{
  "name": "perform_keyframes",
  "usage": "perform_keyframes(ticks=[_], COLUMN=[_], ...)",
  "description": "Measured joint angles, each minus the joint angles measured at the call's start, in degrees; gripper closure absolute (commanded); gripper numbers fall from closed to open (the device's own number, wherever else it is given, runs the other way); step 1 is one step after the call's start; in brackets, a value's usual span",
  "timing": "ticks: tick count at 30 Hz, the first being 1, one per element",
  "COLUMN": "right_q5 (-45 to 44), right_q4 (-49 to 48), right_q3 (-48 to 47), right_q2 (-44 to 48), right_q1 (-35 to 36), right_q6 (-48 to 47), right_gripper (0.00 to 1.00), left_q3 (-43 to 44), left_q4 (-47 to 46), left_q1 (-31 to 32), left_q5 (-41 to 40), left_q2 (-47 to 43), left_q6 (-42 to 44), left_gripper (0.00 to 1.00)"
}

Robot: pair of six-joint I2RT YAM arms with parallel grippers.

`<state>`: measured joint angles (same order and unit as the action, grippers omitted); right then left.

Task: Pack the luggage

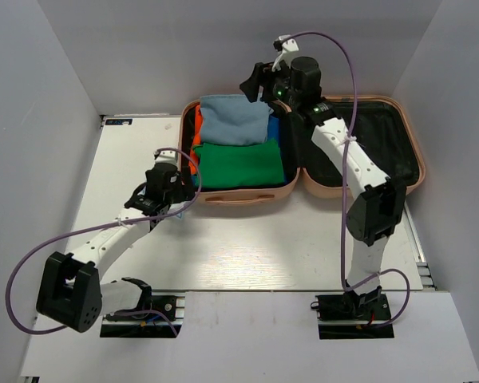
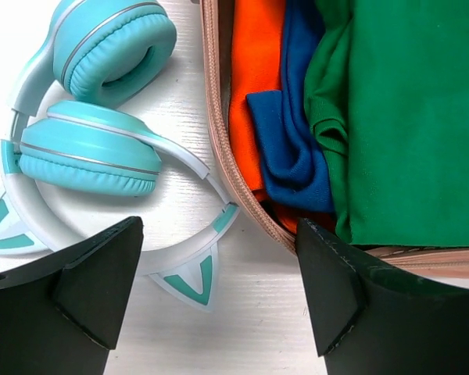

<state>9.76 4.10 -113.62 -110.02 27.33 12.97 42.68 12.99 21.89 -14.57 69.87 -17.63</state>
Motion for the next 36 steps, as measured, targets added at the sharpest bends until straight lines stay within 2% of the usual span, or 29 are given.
perform_keyframes(ticks=[7,12,15,18,19,20,23,29,36], right_q5=[2.34,4.68,5.64,6.69,7.02,7.41,8.48,9.07,8.48], right_q4=[7.23,9.57,9.62,9.86,9.9,9.97,9.88,9.68,10.27], right_q3=[-1.11,3.21,6.56,9.46,10.05,10.54,11.41,16.11,25.55], right_q2=[-6.71,-6.69,-5.53,-3.85,-3.34,-2.8,-1.42,2.71,9.44], right_q1=[-2.34,-3.56,-4.07,-4.39,-4.44,-4.5,-4.63,-5.03,-5.68], right_q6=[2.27,3.37,3.58,3.78,3.89,4.0,4.37,4.15,2.56], right_gripper=[0.26,0.26,0.24,0.23,0.23,0.23,0.23,0.22,0.19], left_q3=[-2.56,-1.7,2.14,10.4,12.46,13.64,13.94,12.09,10.78], left_q4=[-1.73,1.14,13.33,28.06,31.34,33.79,38.58,38.71,33.68], left_q1=[0.72,-3.65,-8.74,-14.75,-16.13,-17.18,-19.08,-19.47,-19.61], left_q5=[-3.26,1.88,3.3,1.62,0.39,-0.26,-0.9,0.48,1.92], left_q2=[-2.16,-3.08,-2.08,3.96,5.64,6.71,8.41,13.38,16.61], left_q6=[-3.87,-5.92,-8.39,-14.34,-16.46,-18.03,-21.92,-27.76,-35.65], left_gripper=[0.08,0.11,0.11,0.09,0.09,0.04,0.04,0.04,0.07])
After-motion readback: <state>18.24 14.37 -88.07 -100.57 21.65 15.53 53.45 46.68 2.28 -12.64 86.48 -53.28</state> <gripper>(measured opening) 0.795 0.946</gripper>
